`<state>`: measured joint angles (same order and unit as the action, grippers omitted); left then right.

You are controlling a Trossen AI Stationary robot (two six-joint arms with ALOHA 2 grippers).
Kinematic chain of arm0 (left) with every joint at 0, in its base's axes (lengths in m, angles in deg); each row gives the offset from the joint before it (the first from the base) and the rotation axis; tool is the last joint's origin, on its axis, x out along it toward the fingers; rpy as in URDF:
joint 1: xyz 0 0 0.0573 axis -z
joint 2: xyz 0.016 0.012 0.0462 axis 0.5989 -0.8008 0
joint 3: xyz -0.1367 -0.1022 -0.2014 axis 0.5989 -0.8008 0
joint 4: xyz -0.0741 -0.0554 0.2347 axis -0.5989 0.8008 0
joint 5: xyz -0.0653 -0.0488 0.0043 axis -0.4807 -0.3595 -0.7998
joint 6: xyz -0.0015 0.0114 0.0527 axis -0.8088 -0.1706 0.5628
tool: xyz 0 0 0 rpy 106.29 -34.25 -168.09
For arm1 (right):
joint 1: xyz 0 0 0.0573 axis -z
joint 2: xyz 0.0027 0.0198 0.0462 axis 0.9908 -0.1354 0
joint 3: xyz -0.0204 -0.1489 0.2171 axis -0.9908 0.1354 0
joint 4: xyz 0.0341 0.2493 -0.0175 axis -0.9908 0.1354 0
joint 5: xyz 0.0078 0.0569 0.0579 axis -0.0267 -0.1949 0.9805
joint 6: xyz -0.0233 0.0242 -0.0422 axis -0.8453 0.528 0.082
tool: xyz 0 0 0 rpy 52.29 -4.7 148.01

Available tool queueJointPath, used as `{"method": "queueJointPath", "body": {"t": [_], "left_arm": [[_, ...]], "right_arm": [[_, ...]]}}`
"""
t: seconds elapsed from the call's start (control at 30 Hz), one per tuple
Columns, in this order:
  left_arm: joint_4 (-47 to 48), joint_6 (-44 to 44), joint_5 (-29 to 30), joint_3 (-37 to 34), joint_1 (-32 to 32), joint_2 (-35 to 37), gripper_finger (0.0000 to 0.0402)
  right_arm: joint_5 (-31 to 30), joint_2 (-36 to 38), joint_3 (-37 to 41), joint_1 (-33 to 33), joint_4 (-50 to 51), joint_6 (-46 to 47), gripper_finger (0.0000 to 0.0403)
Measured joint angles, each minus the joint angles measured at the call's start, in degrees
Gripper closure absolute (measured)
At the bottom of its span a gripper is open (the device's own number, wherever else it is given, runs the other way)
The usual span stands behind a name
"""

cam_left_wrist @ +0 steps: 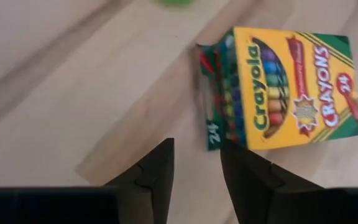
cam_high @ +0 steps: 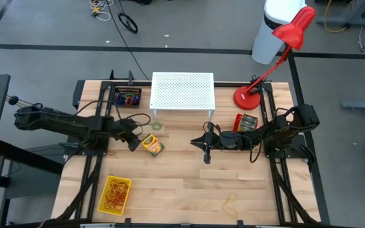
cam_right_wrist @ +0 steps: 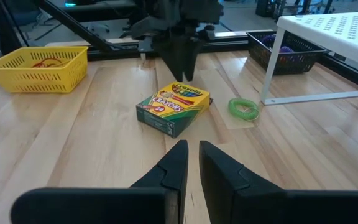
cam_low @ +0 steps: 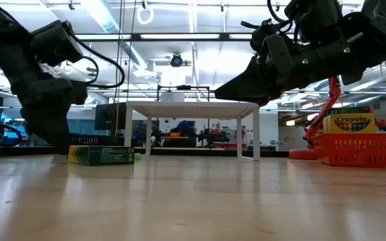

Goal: Pick & Place Office Desk Supplies
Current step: Put the box yellow crayon into the red bin

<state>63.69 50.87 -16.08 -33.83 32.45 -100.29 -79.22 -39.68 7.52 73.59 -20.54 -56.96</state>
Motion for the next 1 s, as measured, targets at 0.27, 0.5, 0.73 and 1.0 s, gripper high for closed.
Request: {"method": "queueJointPath", "body": {"t": [0.27,0.5,0.73,1.0], "left_arm": [[-5.84,-1.38,-2.21,-3.29,0.11,-0.52,0.0262],[-7.03,-1.01,-0.4,-3.27,0.12,-1.75,0.0271],[-10.67,-0.23,-0.35,-3.27,0.13,-3.66,0.0278],[-13.58,0.92,-1.64,-3.02,0.11,-8.6,0.0279]], "right_arm": [[-0.02,-0.01,0.0,0.01,-0.21,0.07,0.0352],[-0.02,0.0,0.0,0.0,-0.37,0.07,0.0352],[-0.02,-0.02,0.0,0.0,-0.39,0.07,0.0352],[-0.02,-0.01,0.0,0.01,-0.39,0.07,0.0352]]}}
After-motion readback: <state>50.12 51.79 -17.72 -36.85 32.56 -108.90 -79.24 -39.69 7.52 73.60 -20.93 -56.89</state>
